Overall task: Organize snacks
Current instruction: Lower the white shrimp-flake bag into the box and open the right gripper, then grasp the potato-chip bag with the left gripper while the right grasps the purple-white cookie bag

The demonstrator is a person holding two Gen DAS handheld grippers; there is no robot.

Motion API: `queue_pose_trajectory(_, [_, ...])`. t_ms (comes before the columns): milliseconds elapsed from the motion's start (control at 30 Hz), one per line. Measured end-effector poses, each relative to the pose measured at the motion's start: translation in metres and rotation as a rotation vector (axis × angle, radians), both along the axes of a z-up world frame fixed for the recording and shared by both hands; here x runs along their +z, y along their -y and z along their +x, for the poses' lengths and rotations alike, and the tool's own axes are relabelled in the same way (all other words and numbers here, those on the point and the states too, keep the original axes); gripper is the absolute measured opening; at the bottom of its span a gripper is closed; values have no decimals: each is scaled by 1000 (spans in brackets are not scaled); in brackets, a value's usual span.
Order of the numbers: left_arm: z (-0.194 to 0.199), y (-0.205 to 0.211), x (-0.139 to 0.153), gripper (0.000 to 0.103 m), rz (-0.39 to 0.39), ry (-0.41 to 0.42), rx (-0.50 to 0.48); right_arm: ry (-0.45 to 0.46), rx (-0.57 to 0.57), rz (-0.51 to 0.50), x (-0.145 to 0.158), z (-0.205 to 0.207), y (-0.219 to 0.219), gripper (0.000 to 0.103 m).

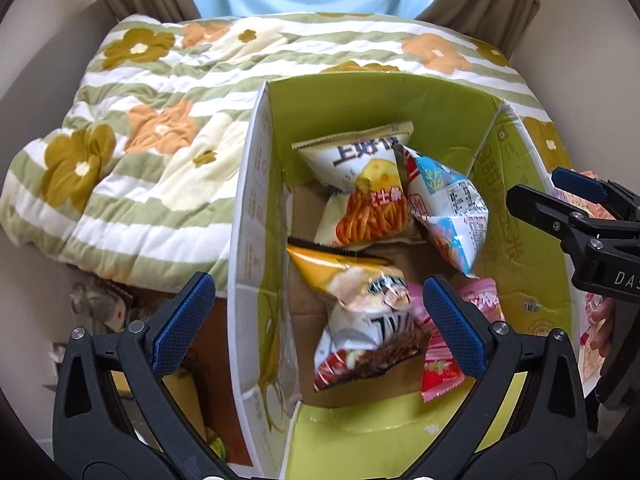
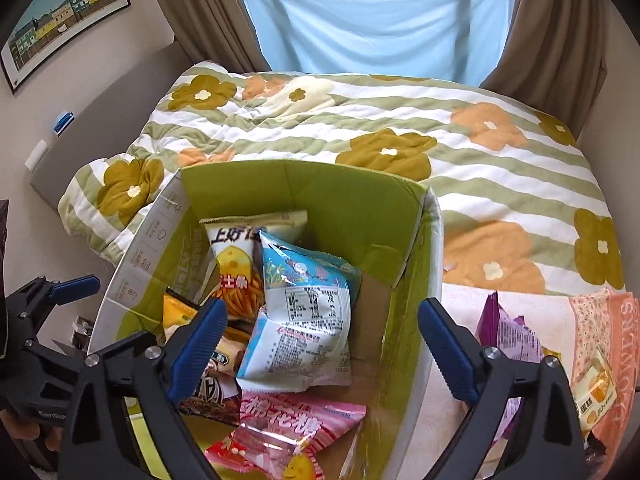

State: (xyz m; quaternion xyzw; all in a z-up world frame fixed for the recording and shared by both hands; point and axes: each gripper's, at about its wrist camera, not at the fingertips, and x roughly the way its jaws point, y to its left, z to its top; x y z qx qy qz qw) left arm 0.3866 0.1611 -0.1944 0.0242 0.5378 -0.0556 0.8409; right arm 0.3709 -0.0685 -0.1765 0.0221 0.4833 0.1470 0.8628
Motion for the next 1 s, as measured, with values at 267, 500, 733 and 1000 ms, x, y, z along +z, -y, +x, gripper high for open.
queue_pose_trajectory(267, [-18, 1, 12, 103, -14, 29, -2, 29, -24, 10, 14, -22, 8, 95])
queue_pose_trajectory(500, [-29, 16, 16, 103, -53, 43, -47, 82, -45, 10, 35, -53, 20, 95])
queue_pose_trajectory(733, [-55, 54, 50, 103, -65, 122, -80, 126, -107, 22, 64, -80, 71, 95])
queue_pose_trajectory(1000, [-109, 123, 72, 103, -47, 177, -49, 175, -143, 24, 81, -125, 160, 95])
